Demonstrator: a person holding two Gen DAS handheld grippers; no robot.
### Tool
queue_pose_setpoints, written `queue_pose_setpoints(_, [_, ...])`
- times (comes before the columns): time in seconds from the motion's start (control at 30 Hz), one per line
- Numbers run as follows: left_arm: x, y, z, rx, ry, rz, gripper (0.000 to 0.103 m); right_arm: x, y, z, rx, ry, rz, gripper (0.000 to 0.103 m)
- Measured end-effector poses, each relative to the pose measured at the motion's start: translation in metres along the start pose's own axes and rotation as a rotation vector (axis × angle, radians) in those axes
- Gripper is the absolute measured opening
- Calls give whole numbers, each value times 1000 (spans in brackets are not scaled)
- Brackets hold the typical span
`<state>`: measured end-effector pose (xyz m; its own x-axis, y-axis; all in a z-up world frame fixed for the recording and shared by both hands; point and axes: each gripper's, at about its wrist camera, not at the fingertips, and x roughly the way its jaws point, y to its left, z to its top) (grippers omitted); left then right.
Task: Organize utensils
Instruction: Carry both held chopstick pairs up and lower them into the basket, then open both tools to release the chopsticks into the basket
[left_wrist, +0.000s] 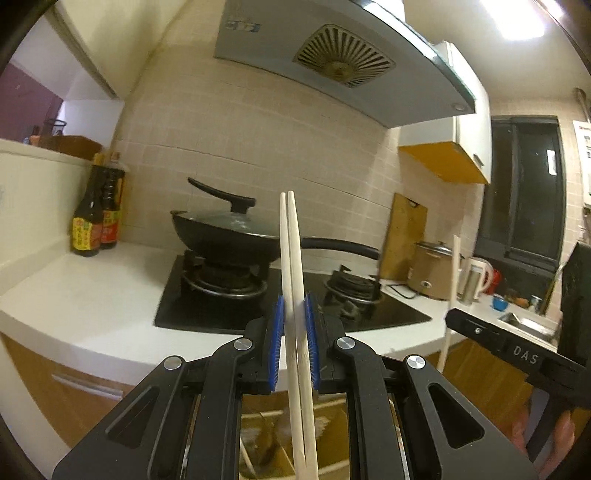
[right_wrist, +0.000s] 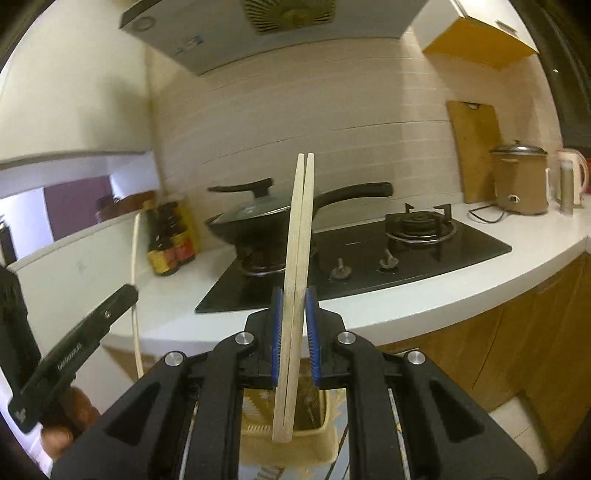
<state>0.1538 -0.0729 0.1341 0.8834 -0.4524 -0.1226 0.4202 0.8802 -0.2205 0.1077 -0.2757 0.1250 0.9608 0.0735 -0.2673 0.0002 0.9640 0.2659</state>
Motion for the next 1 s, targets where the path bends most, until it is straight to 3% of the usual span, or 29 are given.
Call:
queue_pose_setpoints(0.37, [22, -6, -31, 103, -65, 128, 11, 31, 3, -27, -54, -63, -97, 10])
queue_pose_setpoints(0.63, [11, -8, -45, 138, -59, 125, 12, 27, -1, -47, -41, -21, -53, 12])
queue_pose_setpoints(0.73, [4, -5, -46, 126, -28, 107, 21, 14, -2, -53, -46, 7, -35, 19])
queue_pose_setpoints(0.8, [-4, -2, -46, 107, -10, 97, 29, 1, -4, -57, -49, 25, -27, 31])
queue_pose_setpoints(0.87, [-16, 3, -46, 64, 12, 68, 49, -16, -7, -61, -41, 44, -15, 38])
queue_pose_setpoints(1.0, [-42, 3, -50, 25, 52, 22, 53, -46, -11, -69, -24, 96, -1, 38])
